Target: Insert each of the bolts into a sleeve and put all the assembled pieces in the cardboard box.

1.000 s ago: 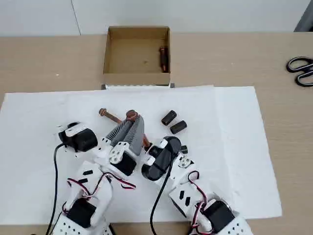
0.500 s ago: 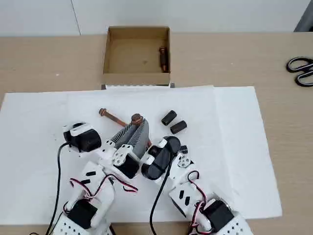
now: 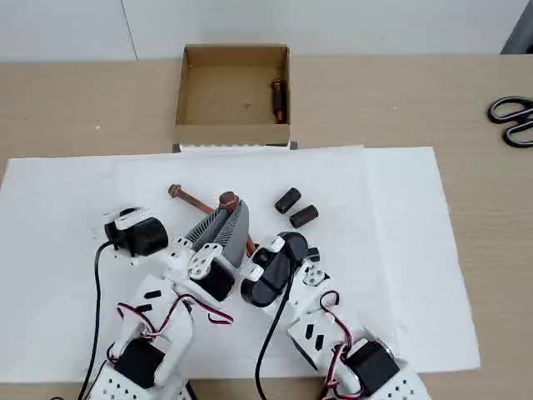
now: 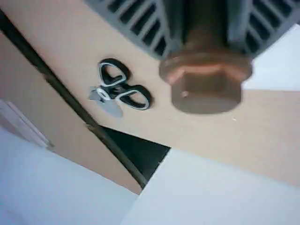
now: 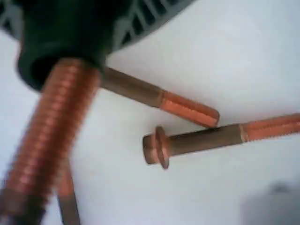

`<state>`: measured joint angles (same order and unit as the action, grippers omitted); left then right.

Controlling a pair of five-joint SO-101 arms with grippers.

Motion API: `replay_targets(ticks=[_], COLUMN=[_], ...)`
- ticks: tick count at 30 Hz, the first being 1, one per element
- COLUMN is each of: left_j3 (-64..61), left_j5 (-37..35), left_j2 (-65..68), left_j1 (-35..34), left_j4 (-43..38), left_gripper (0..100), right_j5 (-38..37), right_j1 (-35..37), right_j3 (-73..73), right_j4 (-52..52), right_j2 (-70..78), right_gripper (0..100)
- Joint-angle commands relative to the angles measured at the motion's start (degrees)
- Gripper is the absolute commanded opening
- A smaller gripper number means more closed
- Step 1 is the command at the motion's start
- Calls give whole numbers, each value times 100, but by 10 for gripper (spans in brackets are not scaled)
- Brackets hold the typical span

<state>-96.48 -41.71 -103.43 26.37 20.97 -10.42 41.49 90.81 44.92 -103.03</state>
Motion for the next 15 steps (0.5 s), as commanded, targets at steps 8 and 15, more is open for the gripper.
replay_targets(ticks=[8, 15], left_j3=[22, 31], left_j5=[-70, -79], left_j2=[-53, -62], left_j1=[-105, -229], left_j4=[18, 9], left_gripper=[6, 6], right_j5=[-26, -18], right_j1=[40, 40], right_j3=[-651, -615], right_j4=[-127, -127], right_j2=[-75, -75], right_gripper=[2, 2])
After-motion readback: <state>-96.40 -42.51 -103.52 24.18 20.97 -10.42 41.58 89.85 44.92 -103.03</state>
